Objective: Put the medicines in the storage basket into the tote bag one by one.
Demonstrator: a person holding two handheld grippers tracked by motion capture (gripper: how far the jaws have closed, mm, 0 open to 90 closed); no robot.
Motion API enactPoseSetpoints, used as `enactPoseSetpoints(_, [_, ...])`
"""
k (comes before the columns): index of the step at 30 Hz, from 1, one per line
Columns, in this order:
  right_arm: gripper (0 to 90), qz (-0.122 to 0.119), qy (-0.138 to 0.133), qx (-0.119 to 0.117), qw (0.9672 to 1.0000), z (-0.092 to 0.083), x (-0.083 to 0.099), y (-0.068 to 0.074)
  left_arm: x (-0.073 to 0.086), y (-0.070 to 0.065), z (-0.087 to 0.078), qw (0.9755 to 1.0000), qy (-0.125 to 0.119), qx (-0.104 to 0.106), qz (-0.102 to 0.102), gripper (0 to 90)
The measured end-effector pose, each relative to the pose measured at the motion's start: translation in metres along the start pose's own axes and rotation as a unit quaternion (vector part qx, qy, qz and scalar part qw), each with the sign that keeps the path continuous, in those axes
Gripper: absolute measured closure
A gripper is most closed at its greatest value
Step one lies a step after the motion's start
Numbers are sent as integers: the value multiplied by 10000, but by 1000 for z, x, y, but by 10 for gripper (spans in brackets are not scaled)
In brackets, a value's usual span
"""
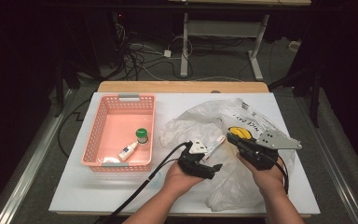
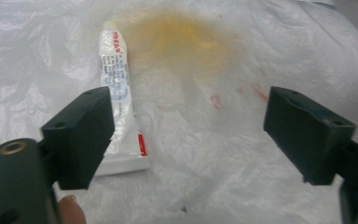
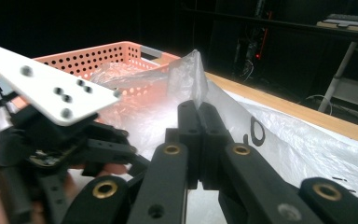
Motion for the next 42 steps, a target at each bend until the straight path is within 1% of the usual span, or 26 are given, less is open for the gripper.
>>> enactPoseSetpoints(1, [900,13,16,2,10000,0,0,0,0,-1,-2,10000,-28,8,10,141])
enactPoseSetpoints(3, [900,19,18,-8,10000,0,1,0,1,-4,-5,10000,-40,10,-50,72])
enactPoseSetpoints(6, [900,5,30,-3,10000,0,1,1,1,-6,-10,9999,-60,8,-109,0])
enactPoseSetpoints(9, [900,-14,32,-11,10000,0,1,1,2,-7,-15,9999,-128,-34,-106,0])
enactPoseSetpoints(14, [900,-18,39,-16,10000,1,1,2,3,-11,-24,9999,-134,-42,-85,0])
enactPoseSetpoints(25, [900,5,58,2,10000,1,2,2,9,-16,-55,9996,-229,-147,-82,0])
enactPoseSetpoints(32, [900,-11,55,6,10000,0,2,2,12,-17,-81,9994,-267,-234,-43,0])
enactPoseSetpoints(34, [900,0,60,11,10000,0,2,2,14,-17,-90,9992,-258,-291,-9,0])
enactPoseSetpoints(36, [900,-5,70,15,10000,0,2,2,15,-16,-100,9990,-279,-360,5,0])
enactPoseSetpoints(38, [900,-25,56,17,10000,0,2,2,16,-14,-109,9987,-329,-388,-51,0])
enactPoseSetpoints(42, [900,-40,92,16,9999,0,3,3,20,-9,-126,9978,-388,-531,-57,0])
Point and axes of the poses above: each handheld gripper's, and its own axes: z roughly forward along the jaws, x roughly out of its underside, y roughly to its left, the point moved 8 cm from there along z, roughly forward along the jaws, and after that the axes turned 11 degrees about x, right-handed, at the moved point
